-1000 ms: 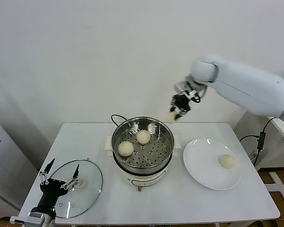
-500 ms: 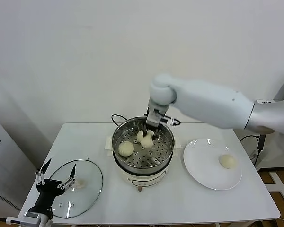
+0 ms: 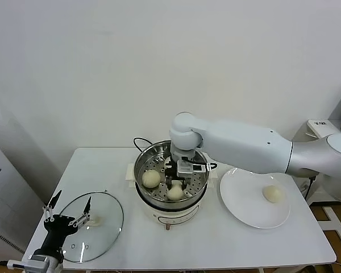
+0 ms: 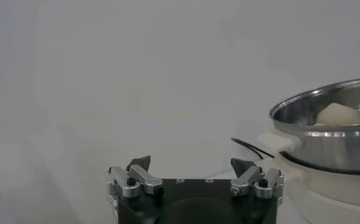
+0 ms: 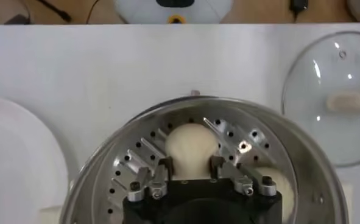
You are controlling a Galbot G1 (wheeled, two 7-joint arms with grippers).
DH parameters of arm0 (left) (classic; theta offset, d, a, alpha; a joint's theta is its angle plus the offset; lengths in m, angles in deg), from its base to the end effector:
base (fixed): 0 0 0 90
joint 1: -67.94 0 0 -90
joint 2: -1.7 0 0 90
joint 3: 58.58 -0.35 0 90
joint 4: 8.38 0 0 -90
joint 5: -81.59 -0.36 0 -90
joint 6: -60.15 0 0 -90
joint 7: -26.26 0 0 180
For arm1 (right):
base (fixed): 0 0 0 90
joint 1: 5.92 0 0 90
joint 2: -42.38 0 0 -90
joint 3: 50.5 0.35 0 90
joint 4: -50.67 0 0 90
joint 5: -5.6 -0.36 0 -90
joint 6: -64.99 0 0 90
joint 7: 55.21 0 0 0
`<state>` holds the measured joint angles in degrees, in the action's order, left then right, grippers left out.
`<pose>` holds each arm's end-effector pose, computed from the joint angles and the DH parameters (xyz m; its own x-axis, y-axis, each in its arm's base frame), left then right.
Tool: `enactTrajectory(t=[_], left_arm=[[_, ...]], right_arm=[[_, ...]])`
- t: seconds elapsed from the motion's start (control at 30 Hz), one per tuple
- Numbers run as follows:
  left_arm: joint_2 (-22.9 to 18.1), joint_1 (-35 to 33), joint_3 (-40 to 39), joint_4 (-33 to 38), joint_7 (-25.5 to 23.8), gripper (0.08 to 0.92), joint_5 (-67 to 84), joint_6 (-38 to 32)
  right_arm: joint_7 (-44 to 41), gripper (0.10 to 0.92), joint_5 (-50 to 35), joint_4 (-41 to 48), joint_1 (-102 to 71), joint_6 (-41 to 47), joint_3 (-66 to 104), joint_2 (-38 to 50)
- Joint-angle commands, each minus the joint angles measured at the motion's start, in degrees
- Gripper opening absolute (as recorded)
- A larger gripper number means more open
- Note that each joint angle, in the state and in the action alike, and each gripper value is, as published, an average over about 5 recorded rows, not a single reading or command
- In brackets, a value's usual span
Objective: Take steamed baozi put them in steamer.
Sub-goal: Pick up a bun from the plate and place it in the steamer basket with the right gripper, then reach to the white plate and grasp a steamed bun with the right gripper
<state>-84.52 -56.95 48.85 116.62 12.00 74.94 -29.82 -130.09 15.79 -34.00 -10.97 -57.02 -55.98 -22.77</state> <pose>0.1522 0.0976 -0.2736 -0.9985 0.0257 0.0482 0.0403 0.9422 0.3326 0.4929 0.1626 -0.0779 -0.0140 -0.0884 0.9960 0.0512 -0.9948 -0.0876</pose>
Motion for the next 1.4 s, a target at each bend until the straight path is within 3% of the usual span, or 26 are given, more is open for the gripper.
enactTrajectory(t=[0.03, 0.33, 0.43, 0.57, 0.67, 0.77, 0.9, 1.13, 1.4], left_arm=[[0.0, 0.1, -0.2, -0.3, 0.0, 0.823, 0.0, -0.1], [0.5, 0.3, -0.3, -0.1, 0.0, 0.823, 0.2, -0.2], [0.6, 0.3, -0.4, -0.1, -0.1, 0.823, 0.2, -0.2], [0.4, 0.4, -0.6, 0.0, -0.1, 0.823, 0.0, -0.2], [0.2, 0.6, -0.8, 0.2, 0.0, 0.823, 0.0, -0.2], [0.3, 0.7, -1.0, 0.5, 0.0, 0.823, -0.1, -0.1], [0.4, 1.0, -1.4, 0.7, 0.1, 0.823, -0.6, 0.2], [0.4, 0.5, -1.6, 0.9, 0.1, 0.823, -1.2, 0.4], [0.6, 0.2, -1.7, 1.2, 0.2, 0.823, -1.8, 0.6]], right_arm=[[0.0, 0.582, 2.9, -2.0, -2.2, -3.4, 0.8, 0.1], [1.3, 0.807, -1.9, 3.3, 2.3, 1.5, 5.5, 0.8], [4.9, 0.821, -9.9, 7.4, 7.2, 13.4, 4.2, 3.4], [9.1, 0.822, -28.0, 13.4, 15.1, 35.7, -6.1, 8.7], [8.2, 0.823, -33.0, 20.5, 16.3, 40.0, -9.6, 11.5], [6.7, 0.823, -29.2, 27.3, 13.3, 39.0, -7.5, 14.1], [3.2, 0.823, -16.3, 31.5, 7.1, 34.9, -1.0, 18.5], [3.1, 0.823, -4.9, 32.0, -9.5, 31.0, 9.6, 27.0], [5.2, 0.823, 3.3, 31.7, -26.7, 29.7, 25.4, 28.6]])
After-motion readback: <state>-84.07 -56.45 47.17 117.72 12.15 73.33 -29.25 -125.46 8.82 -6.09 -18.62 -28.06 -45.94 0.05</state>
